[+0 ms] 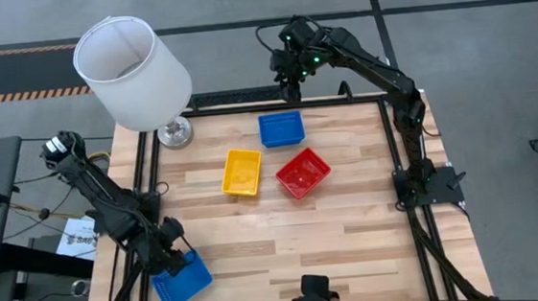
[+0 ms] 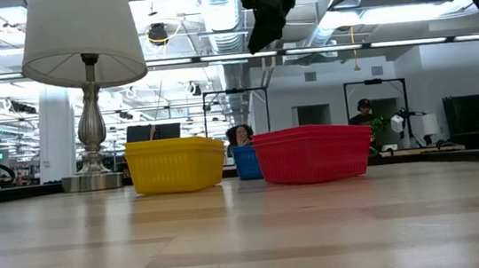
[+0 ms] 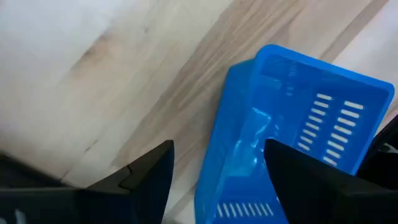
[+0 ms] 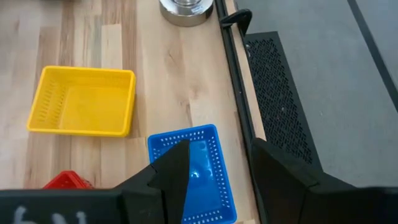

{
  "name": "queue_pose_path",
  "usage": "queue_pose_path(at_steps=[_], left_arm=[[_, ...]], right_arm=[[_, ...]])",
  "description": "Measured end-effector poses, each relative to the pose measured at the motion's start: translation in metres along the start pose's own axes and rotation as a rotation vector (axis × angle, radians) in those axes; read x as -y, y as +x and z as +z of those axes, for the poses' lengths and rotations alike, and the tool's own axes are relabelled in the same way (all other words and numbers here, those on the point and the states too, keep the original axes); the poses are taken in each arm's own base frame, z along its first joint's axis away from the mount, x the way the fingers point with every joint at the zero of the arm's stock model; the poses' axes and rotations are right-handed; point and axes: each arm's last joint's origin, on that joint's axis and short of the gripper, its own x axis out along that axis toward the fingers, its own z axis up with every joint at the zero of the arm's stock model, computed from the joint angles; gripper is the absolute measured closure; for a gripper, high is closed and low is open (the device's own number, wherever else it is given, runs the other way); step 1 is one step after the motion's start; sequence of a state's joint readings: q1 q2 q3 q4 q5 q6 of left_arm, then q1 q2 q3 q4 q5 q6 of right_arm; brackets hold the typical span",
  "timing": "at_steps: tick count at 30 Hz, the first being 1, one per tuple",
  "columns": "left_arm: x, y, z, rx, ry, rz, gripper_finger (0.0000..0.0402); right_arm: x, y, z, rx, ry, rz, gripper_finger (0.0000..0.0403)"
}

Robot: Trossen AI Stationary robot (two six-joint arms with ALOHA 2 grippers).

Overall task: Stack baskets by color
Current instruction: Stack the bottom blue basket on the top blue basket

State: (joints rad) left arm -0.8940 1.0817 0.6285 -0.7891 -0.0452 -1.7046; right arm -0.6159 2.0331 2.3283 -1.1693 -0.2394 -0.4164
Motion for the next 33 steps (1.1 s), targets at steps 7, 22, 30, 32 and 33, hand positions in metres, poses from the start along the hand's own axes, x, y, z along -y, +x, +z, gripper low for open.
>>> queue_pose_path(at_steps=[7,22,30,32,33], left_arm=[[-0.006,0.017,-0.001,-0.031,0.007,-0.028,0.0170],[-0.003,0.028,0.004,-0.052,-0.156,-0.015,0.0398],[0.003,0.005,0.030,0.184,-0.426,-0.116,0.0401],[0.003,-0.005,0.038,0.276,-0.483,-0.134,0.0401],[0.002,-0.010,0.043,0.324,-0.507,-0.140,0.0401]], right_arm=[[0.000,0.000,-0.002,-0.015,0.002,0.006,0.0213],[0.009,-0.003,-0.007,-0.030,0.023,-0.009,0.0220],[0.017,-0.005,-0.010,-0.028,0.134,-0.024,0.0225],[0.017,-0.005,-0.010,-0.023,0.161,-0.027,0.0224],[0.017,-0.005,-0.010,-0.019,0.173,-0.028,0.0224]])
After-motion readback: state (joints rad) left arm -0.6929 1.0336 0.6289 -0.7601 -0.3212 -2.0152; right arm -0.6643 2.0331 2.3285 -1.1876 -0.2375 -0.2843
